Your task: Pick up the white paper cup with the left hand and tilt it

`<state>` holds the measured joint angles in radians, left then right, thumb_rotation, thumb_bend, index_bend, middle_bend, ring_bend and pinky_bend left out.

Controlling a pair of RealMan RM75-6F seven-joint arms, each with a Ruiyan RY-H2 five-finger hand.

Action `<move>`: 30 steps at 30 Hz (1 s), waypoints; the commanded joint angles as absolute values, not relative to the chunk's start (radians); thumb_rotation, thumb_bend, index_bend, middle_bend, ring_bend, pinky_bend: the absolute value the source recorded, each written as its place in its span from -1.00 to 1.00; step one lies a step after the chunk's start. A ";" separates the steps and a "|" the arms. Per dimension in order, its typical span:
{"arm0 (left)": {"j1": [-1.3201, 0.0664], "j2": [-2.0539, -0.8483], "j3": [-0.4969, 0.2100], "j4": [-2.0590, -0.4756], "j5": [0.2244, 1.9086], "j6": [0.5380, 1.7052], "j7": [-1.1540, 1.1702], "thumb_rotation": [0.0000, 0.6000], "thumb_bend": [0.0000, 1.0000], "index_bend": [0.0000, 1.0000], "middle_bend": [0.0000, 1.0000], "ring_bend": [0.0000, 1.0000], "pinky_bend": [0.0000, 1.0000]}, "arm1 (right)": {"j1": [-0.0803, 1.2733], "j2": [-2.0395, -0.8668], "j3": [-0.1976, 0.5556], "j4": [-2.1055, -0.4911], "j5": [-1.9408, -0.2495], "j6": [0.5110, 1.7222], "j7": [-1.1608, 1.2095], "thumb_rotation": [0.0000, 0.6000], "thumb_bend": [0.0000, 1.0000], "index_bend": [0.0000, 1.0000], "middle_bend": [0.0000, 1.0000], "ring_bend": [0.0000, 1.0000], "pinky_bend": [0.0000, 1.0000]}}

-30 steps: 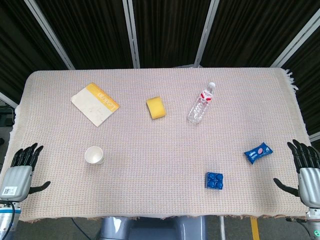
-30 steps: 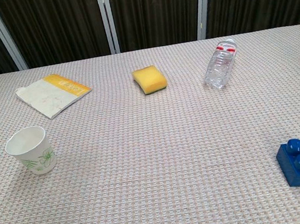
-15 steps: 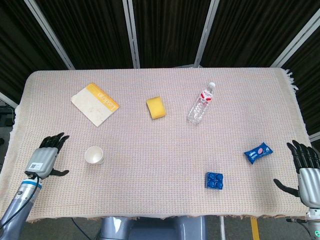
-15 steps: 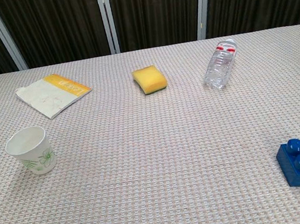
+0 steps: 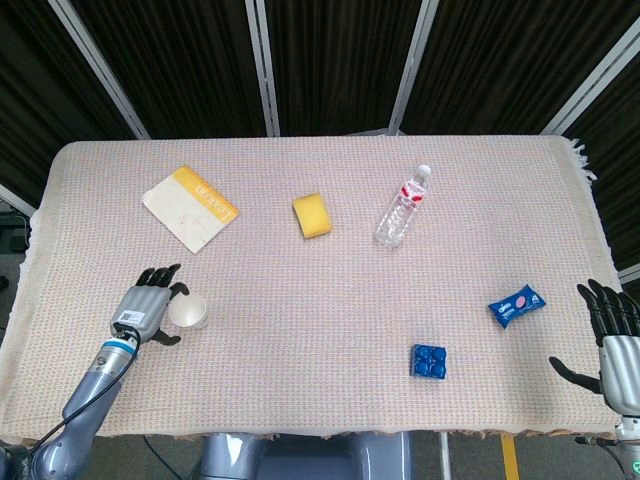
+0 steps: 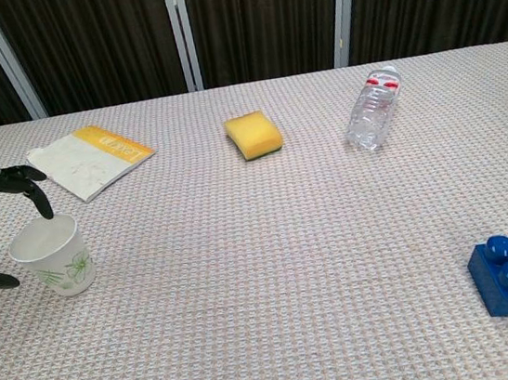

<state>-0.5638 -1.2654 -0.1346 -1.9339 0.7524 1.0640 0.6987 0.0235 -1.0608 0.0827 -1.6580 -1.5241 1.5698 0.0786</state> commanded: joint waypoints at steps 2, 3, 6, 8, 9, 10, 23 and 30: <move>-0.597 -1.294 -0.126 -1.922 0.705 1.095 0.728 1.00 -0.93 -0.45 -1.00 -1.00 -1.00 | 0.023 -1.059 0.084 -1.657 -1.518 1.566 0.088 1.00 -0.90 -1.00 -1.00 -1.00 -1.00; -0.602 -1.299 -0.128 -1.916 0.695 1.098 0.727 1.00 -0.93 -0.45 -1.00 -1.00 -1.00 | 0.024 -1.058 0.085 -1.657 -1.517 1.565 0.090 1.00 -0.90 -1.00 -1.00 -1.00 -1.00; -0.614 -1.307 -0.128 -1.910 0.681 1.097 0.714 1.00 -0.93 -0.46 -1.00 -1.00 -1.00 | 0.024 -1.056 0.086 -1.659 -1.516 1.564 0.089 1.00 -0.90 -1.00 -1.00 -1.00 -1.00; -0.615 -1.307 -0.125 -1.914 0.691 1.099 0.696 1.00 -0.93 -0.46 -1.00 -1.00 -1.00 | 0.024 -1.057 0.085 -1.660 -1.515 1.562 0.086 1.00 -0.90 -1.00 -1.00 -1.00 -1.00; -0.614 -1.306 -0.122 -1.917 0.700 1.100 0.688 1.00 -0.93 -0.46 -1.00 -1.00 -1.00 | 0.024 -1.058 0.084 -1.660 -1.516 1.562 0.085 1.00 -0.90 -1.00 -1.00 -1.00 -1.00; -0.613 -1.303 -0.119 -1.922 0.709 1.102 0.682 1.00 -0.93 -0.47 -1.00 -1.00 -1.00 | 0.024 -1.059 0.084 -1.659 -1.515 1.561 0.084 1.00 -0.89 -1.00 -1.00 -1.00 -1.00; -0.613 -1.273 -0.105 -1.951 0.789 1.132 0.628 1.00 -0.93 -0.50 -1.00 -1.00 -1.00 | 0.024 -1.058 0.083 -1.665 -1.513 1.558 0.075 1.00 -0.89 -1.00 -1.00 -1.00 -1.00; -0.648 -1.319 -0.107 -1.885 0.688 1.112 0.649 1.00 -0.93 -0.50 -1.00 -1.00 -1.00 | 0.022 -1.054 0.086 -1.666 -1.508 1.560 0.082 1.00 -0.89 -1.00 -1.00 -1.00 -1.00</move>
